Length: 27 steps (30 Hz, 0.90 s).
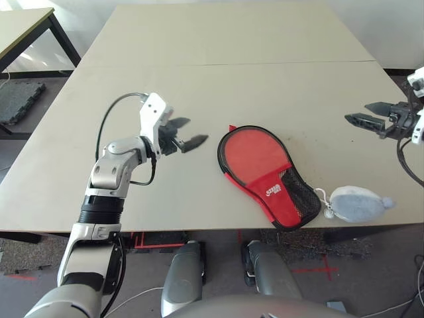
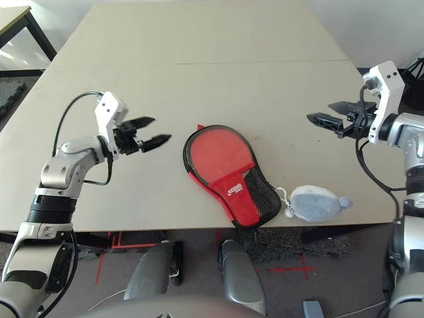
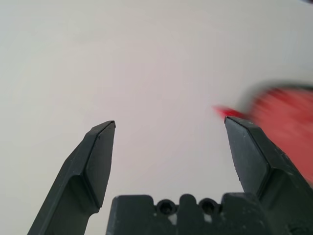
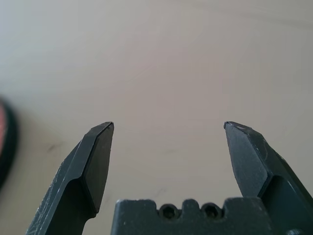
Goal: Store the ping-pong paddle in its case and zip it.
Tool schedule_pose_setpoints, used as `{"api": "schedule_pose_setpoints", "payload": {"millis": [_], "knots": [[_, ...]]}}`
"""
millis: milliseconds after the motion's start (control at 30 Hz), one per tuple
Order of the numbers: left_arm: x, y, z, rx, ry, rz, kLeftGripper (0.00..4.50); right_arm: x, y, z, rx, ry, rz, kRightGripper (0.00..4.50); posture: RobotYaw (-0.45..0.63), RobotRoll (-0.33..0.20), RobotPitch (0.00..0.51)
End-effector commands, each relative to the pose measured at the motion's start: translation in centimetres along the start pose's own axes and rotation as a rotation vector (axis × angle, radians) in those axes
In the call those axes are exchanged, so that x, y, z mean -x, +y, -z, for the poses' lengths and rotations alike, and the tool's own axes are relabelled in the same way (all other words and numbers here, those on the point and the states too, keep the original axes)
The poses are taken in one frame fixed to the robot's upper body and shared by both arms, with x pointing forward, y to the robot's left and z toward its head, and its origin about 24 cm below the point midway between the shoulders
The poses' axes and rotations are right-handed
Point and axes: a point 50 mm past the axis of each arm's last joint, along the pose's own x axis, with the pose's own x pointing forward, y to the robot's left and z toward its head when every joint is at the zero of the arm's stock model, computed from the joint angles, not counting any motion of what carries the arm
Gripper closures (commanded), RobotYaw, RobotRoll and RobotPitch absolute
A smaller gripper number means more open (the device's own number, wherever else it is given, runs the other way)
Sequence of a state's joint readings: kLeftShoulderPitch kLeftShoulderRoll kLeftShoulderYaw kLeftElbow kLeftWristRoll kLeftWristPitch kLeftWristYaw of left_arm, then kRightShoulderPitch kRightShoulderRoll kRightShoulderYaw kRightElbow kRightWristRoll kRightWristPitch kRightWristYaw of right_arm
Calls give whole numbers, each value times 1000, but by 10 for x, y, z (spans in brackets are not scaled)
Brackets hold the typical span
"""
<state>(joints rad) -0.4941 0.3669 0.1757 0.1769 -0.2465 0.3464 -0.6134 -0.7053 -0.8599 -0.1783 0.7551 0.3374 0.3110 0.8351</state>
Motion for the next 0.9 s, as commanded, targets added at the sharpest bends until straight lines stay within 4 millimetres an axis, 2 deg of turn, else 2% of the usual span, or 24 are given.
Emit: {"api": "schedule_pose_setpoints", "payload": {"millis": [33, 233, 400, 567, 900], "knots": [[15, 25, 11, -7, -26, -271, 0, -2, -9, 8, -28, -74, 186, 24, 67, 0, 127], [26, 37, 18, -56, -66, -483, 0, -9, -12, 30, -94, -173, 492, 24, 60, 0, 121], [29, 37, 24, -107, -78, -557, 0, -12, -9, 41, -118, -206, 625, 24, 43, 0, 116], [36, 48, 29, -87, -94, -697, 0, -18, -7, 44, -146, -210, 677, 24, 46, 0, 107], [32, 50, 42, -42, -81, -720, 0, -31, 1, 55, -186, -170, 655, 24, 18, 0, 79]]}}
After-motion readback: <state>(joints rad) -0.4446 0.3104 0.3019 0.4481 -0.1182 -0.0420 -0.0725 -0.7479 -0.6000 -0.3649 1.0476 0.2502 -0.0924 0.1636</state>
